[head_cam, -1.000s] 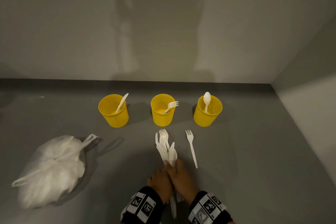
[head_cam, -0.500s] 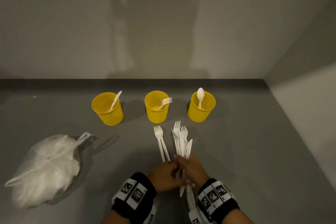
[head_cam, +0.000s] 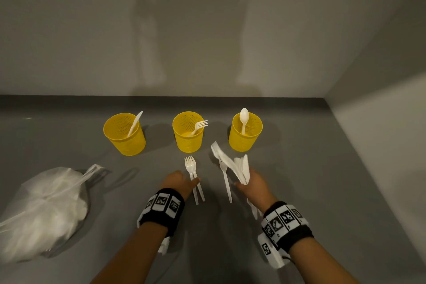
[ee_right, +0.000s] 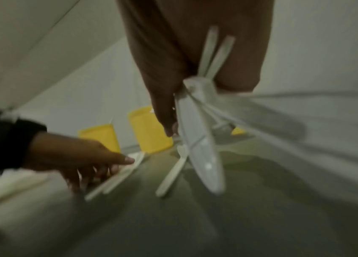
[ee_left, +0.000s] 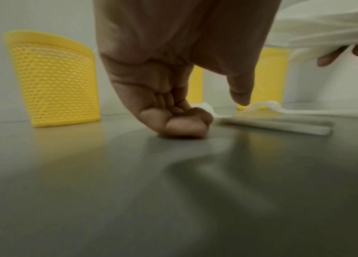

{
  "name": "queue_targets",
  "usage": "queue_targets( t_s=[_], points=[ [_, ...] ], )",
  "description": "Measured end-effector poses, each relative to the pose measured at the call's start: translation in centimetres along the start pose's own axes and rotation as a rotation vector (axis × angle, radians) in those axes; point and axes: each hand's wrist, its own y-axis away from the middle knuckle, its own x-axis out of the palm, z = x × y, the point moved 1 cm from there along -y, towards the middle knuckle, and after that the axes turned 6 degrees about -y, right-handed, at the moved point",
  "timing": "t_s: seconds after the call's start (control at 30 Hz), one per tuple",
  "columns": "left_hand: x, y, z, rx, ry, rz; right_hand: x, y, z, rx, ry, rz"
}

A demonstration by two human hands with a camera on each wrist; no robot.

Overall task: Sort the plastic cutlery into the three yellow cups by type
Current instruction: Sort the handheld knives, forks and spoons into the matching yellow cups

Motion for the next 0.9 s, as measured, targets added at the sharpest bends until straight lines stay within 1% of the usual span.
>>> queue_targets(
  t_s=[0.07, 0.1, 0.2, 0.3, 0.5, 0.57, 0.63, 0.67, 0.73, 0.83, 0.9],
  points=[
    [0.4, 0.0, -0.3, -0.031, -0.051, -0.006, 0.7, -1.3, -0.5, 0.017, 0.191, 0.041],
    [0.4, 0.1, -0.5, -0.036, -0.051, -0.011, 1.1, -1.8, -0.7, 0.028, 0.233, 0.058],
    [0.2, 0.6, -1.1, -0.003, -0.031, -0.028, 2.2, -2.9, -0.3, 0.069, 0.228, 0.029],
    [-0.3, 1.3, -1.2, 0.045, -0.094, -0.028, 3.1, -3.7, 0.3, 0.069, 0.212, -0.025],
    [0.1, 2.3, 0.8, 0.000, -0.213, 0.011, 4.2, -4.2, 1.8, 0.100, 0.300, -0.005],
    [0.4, 2.6, 1.5, 0.001, -0.215, 0.021, 4.3, -4.1, 2.1, 0.131, 0.306, 0.035],
    [0.7, 2.8, 2.0, 0.014, -0.236, 0.029, 4.3, -3.7, 2.2, 0.145, 0.234, 0.075],
    [0.9, 2.9, 2.3, 0.026, -0.243, 0.034, 4.2, -3.5, 2.3, 0.146, 0.144, 0.079],
    [1.1, 2.8, 2.7, 0.052, -0.254, 0.049, 3.4, -2.7, 2.8, 0.141, -0.049, 0.051],
    [1.1, 2.7, 3.1, 0.094, -0.307, 0.068, 1.8, -1.1, 3.8, 0.143, -0.238, 0.022],
    [0.9, 2.6, 3.3, 0.090, -0.318, 0.087, 0.9, 0.0, 4.2, 0.143, -0.398, -0.001]
  ],
)
